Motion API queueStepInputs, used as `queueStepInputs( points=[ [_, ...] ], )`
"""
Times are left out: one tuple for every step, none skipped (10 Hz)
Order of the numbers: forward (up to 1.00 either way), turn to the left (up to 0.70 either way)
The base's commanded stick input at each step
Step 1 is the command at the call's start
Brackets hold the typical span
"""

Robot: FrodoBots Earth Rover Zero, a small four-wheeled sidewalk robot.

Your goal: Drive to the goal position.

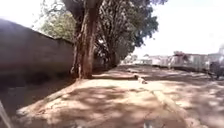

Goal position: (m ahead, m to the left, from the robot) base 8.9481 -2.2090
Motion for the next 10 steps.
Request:
queueStepInputs(
  points=[
    [0.7,-0.35],
    [0.7,-0.35],
    [0.7,-0.13],
    [0.7,0.0],
    [0.7,0.0],
    [0.7,0.0],
    [0.7,0.0],
    [0.7,0.0],
    [0.7,0.0],
    [0.7,0.0]
  ],
)
